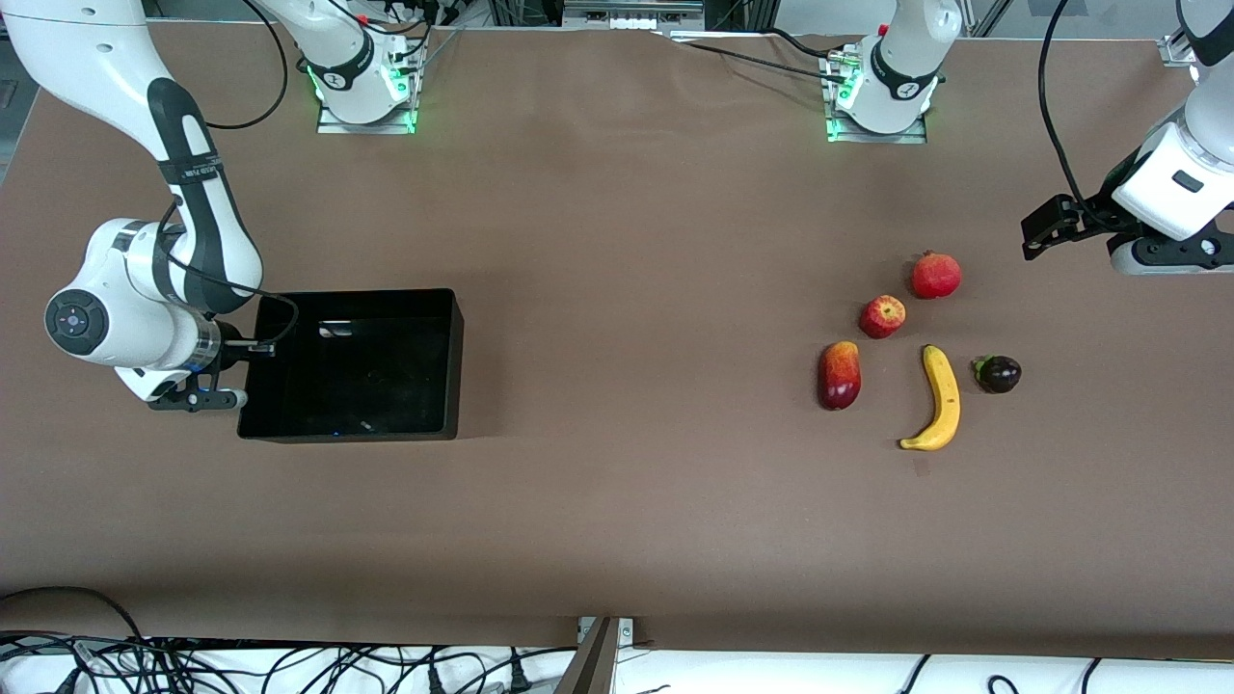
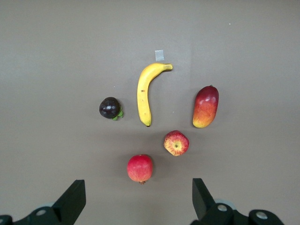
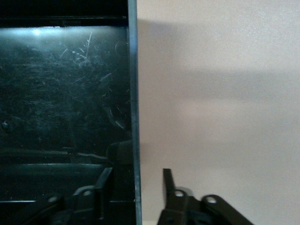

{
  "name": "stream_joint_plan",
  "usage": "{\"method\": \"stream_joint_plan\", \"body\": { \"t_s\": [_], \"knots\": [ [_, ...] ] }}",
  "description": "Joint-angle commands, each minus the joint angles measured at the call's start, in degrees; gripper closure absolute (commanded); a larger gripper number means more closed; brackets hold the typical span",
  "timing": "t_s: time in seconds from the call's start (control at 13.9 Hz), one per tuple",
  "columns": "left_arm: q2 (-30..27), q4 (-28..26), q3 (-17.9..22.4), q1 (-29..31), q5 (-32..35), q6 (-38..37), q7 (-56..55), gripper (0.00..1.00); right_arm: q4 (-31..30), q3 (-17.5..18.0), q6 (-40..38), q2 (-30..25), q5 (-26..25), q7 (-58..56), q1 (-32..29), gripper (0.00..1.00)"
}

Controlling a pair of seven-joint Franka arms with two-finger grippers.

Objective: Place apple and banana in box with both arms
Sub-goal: 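Grasp the black box wall with the right gripper, then drag the box toward the fruit with the right gripper while the left gripper reaches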

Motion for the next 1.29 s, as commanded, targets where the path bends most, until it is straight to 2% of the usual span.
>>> {"method": "stream_joint_plan", "body": {
  "t_s": [0.0, 0.14, 0.36, 0.5, 0.72, 1.08, 1.22],
  "knots": [
    [0.09, 0.62, 0.06, 0.11, 0.88, -0.90, 0.34, 0.00, -1.39, 0.66, 0.09, -2.36, 0.93, -0.30, -0.40, 1.00],
    [0.09, 0.62, -0.02, 0.02, 0.88, -0.90, 0.34, 0.00, 0.19, 1.10, -0.87, -3.50, 0.93, -0.39, -0.14, 1.00],
    [0.09, 0.62, -0.11, 0.02, 0.88, -0.90, 0.34, 0.00, 7.64, 4.69, -6.57, -3.85, 1.01, 0.05, 0.56, 1.00],
    [0.09, 0.62, -0.11, 0.02, 0.88, -0.90, 0.34, 0.00, 13.88, 5.50, -10.00, -2.63, 1.01, 4.33, 5.29, 1.00],
    [0.09, 0.62, -0.11, 0.02, 0.88, -0.90, 0.34, 0.00, 16.19, 5.85, -9.40, 0.44, 1.54, 18.21, 13.73, 1.00],
    [0.78, 2.11, -0.20, -0.07, 0.88, -1.07, 0.17, 0.00, 29.87, 6.91, -8.53, 12.46, 12.68, 30.28, 28.14, 1.00],
    [0.97, 2.55, -0.20, -0.07, 0.88, -1.33, 0.17, 0.00, 34.90, 6.91, -5.12, 16.78, 16.47, 33.96, 32.36, 1.00]
  ]
}}
